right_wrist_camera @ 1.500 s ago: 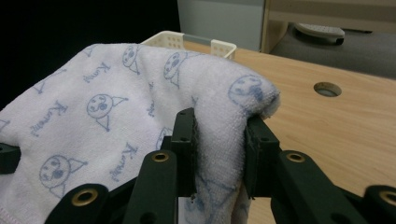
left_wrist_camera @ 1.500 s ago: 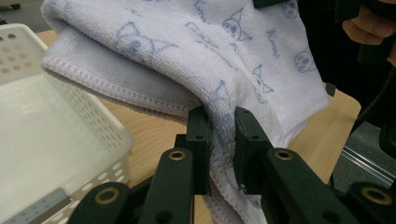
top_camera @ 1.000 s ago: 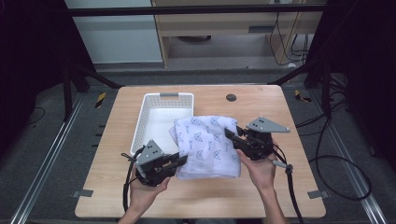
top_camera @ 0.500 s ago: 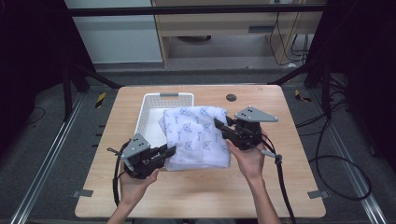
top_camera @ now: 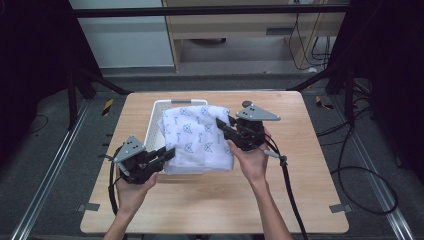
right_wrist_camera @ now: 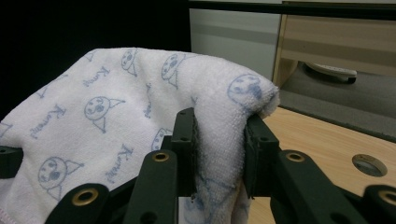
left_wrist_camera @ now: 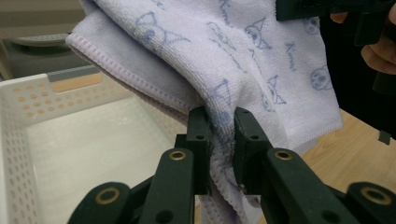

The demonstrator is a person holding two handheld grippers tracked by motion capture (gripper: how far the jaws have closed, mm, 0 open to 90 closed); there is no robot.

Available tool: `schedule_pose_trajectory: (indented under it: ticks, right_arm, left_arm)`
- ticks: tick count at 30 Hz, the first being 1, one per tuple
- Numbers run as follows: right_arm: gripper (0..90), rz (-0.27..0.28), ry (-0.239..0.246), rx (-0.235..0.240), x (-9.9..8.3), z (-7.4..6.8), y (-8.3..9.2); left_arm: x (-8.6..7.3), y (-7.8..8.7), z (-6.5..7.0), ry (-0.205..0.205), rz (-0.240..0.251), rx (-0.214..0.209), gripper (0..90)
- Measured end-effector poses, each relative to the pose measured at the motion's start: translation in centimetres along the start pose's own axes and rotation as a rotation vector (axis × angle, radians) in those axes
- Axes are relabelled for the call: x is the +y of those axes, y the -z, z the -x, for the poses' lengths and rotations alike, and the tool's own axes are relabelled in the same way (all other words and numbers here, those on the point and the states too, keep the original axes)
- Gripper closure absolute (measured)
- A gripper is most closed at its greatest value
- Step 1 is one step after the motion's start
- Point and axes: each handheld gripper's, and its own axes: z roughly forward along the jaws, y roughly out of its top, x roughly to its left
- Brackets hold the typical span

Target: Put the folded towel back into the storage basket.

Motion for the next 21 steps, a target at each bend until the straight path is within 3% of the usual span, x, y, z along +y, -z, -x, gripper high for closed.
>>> schedule_pose_trajectory:
  ticks: [21]
  right_arm:
    - [70.2, 0.026, -0.016, 0.019, 1.1, -0.8, -5.0]
  left_arm:
    - [0.5, 0.4, -3.7, 0.033, 0.013, 0.087, 77.9]
